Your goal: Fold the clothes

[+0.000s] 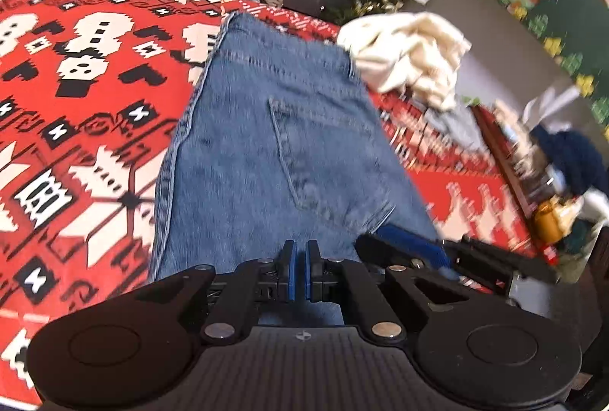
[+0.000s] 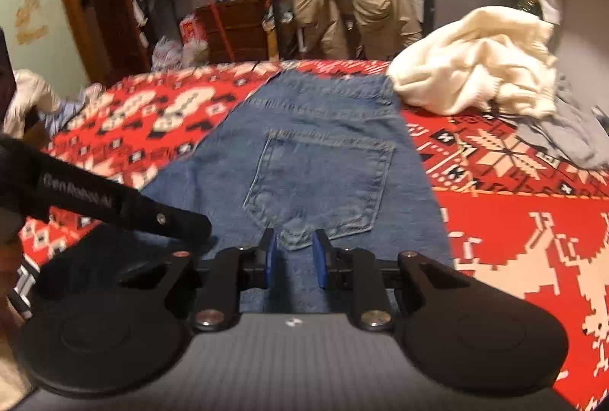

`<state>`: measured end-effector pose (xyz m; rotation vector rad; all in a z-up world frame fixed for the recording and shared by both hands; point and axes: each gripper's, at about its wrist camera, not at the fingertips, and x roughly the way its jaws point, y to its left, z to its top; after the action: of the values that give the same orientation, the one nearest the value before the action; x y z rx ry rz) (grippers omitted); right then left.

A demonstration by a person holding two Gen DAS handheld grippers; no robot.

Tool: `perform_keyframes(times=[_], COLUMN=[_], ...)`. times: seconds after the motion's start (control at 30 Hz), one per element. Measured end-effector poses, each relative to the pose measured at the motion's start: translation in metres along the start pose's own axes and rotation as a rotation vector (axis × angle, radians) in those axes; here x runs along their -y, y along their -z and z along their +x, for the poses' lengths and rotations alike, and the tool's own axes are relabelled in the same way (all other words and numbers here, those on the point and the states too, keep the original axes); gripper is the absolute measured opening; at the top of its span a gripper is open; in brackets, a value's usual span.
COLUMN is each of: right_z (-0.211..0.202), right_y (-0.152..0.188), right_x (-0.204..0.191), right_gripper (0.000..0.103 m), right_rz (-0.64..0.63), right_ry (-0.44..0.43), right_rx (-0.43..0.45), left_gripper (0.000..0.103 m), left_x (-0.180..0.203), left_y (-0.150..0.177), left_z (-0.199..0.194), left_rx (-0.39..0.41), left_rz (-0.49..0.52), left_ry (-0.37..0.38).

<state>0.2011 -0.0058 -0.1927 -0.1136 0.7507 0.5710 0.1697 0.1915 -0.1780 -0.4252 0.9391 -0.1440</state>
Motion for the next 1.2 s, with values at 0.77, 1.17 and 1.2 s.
perform_keyframes(times=[0.77, 1.17, 1.2], right_z=[-0.040, -0.074, -0.076], right_y=[0.031, 0.035, 0.037], right_x=[0.038, 0.113, 0.121], right_gripper=[0.023, 0.033, 0.034], right_rz=[0.002, 0.371, 0.415], right_ry=[0.009, 0.065, 0.043], right_rx=[-0.129, -0.076, -0.083], left_gripper=[0.003, 0.025, 0.026], left_x=[-0.026, -0.047, -0.047], left_y=[0.044, 0.048, 0.047], left_z=[-0.039, -0.090, -0.091], left_rx=[-0.025, 0.134, 0.121], left_rz=[-0.143, -0.290, -0.291], left_ry=[-0.149, -0.186, -0.194])
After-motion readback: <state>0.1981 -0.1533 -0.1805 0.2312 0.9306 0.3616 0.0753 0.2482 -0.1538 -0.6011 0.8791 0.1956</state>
